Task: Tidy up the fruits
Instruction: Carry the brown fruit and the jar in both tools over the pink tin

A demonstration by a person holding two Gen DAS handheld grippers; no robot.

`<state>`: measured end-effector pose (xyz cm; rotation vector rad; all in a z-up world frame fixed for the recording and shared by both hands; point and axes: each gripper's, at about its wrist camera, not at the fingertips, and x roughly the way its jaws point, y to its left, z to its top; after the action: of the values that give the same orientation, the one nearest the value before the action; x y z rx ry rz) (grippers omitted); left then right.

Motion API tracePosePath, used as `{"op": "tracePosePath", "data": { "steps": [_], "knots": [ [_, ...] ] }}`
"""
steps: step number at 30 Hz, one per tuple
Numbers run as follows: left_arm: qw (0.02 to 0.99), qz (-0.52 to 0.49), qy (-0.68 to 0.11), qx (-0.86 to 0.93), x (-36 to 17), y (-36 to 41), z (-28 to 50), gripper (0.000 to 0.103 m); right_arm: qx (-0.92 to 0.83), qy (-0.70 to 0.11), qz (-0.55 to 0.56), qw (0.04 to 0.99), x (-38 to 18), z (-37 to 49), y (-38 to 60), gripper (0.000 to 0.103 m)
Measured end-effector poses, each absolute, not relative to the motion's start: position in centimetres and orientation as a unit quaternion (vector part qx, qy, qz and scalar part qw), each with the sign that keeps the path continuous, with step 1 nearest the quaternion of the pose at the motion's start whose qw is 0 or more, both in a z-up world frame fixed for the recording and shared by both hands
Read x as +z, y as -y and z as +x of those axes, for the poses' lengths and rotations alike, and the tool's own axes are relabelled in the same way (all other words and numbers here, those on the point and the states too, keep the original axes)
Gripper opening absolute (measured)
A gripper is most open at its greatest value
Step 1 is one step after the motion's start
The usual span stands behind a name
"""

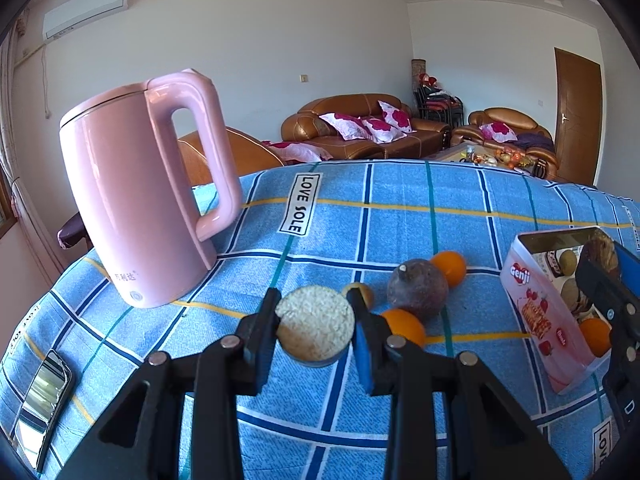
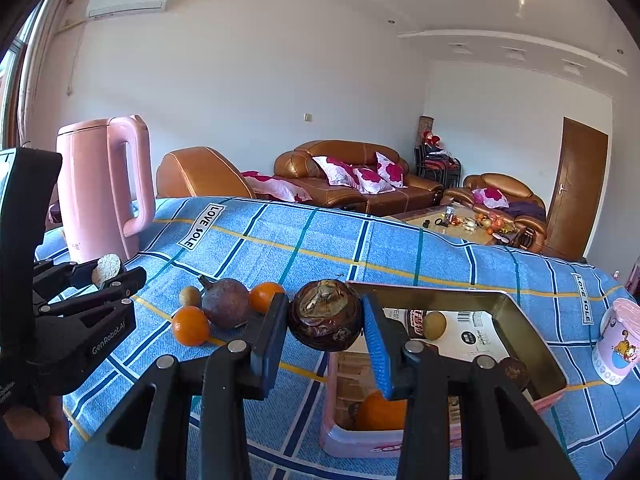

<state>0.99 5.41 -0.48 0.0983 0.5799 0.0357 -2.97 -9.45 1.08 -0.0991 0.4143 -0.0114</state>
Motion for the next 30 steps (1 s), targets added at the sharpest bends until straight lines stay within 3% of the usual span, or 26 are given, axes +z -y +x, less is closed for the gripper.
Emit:
{"op": "tracePosePath", "data": {
  "steps": [30],
  "knots": [
    [0.953,0.082,-0.288,-0.036,-0.4,2.2,0.4,0.035,-0.056,-0.213,-0.043,0.975,1.2,-3.5,16.6,0.04]
  ]
}}
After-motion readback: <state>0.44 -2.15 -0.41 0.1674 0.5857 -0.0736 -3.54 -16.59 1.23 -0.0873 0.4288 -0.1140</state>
